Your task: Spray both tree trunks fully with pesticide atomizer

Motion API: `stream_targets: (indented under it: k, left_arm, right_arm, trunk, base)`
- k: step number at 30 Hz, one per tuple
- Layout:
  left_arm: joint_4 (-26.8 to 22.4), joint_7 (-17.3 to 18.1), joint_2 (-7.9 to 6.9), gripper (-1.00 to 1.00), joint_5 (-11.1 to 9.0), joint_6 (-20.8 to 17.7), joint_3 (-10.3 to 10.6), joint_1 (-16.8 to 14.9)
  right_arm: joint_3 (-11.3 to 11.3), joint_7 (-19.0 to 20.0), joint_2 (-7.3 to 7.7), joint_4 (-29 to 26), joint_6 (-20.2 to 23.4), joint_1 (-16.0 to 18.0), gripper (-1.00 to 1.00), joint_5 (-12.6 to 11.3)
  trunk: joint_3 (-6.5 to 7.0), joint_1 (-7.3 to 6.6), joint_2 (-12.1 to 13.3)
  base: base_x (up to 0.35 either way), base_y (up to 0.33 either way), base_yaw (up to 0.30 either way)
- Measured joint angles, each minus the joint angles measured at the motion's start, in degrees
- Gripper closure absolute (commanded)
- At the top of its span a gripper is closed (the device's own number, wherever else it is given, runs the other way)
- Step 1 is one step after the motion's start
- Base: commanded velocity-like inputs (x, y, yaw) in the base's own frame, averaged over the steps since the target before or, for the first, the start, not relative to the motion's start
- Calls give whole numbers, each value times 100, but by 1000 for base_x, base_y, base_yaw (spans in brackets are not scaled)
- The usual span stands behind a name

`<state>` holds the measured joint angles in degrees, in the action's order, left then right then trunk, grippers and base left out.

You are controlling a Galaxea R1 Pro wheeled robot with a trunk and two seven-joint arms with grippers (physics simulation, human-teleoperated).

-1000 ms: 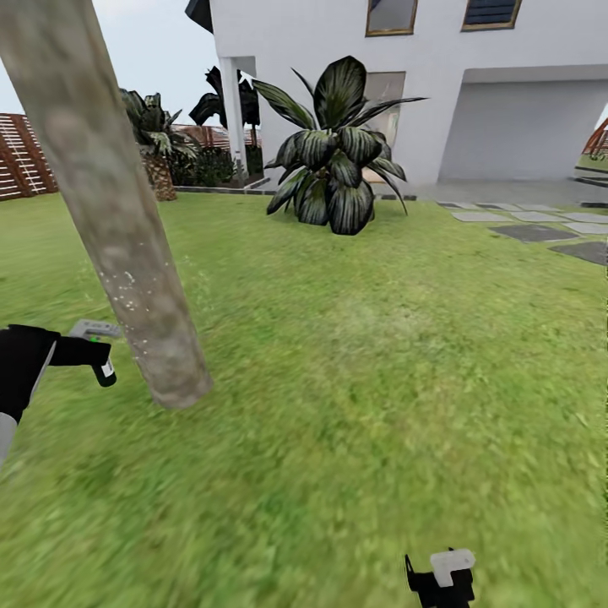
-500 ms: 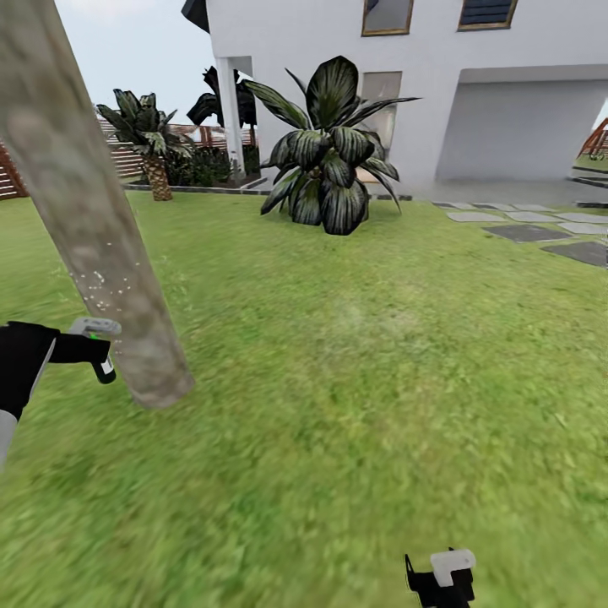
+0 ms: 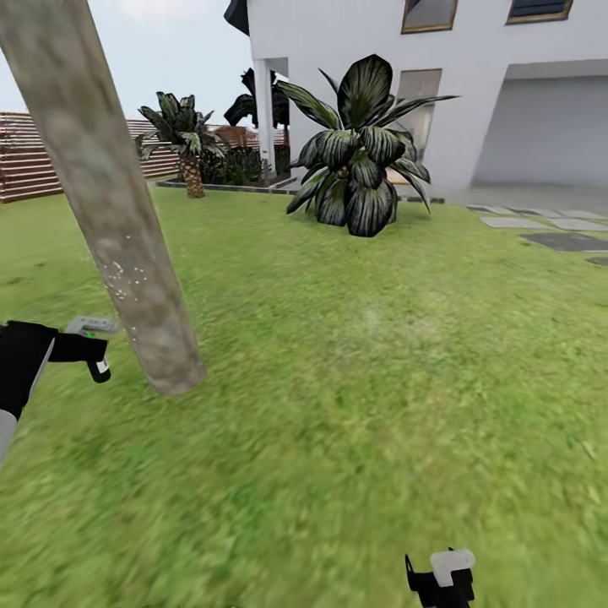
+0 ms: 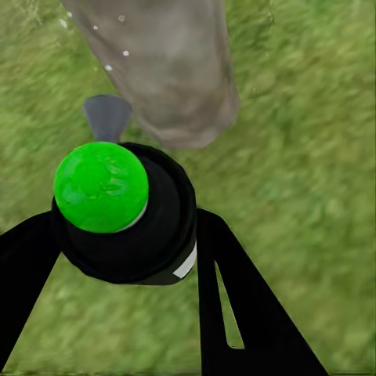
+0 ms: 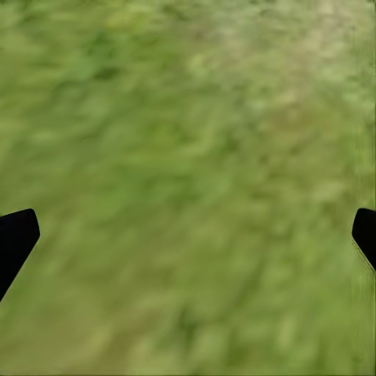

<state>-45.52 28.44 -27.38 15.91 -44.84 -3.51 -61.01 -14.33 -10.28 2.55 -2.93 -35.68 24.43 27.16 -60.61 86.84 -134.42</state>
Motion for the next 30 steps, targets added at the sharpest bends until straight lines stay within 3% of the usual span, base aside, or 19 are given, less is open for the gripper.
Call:
stream_targets:
  k: [23,27,30]
  left_arm:
    - [159,-13,-5,100,27,6,10,106]
    - [735,-67,-127,100,48,180,-390,345]
    - [896,-170,-132,100,24,465,-432,508]
  right_arm:
    - [0,0,0,1,1,0,-100,0]
    - [1,0,0,3,1,0,-100,0]
    - [0,0,0,3,0,0,-100,0]
  trunk:
    - [-1,0,0]
    - [-1,0,0]
    - [0,0,0]
  base:
    - [137,-269,60]
    - [268,-126,274]
    - [329,-16,254]
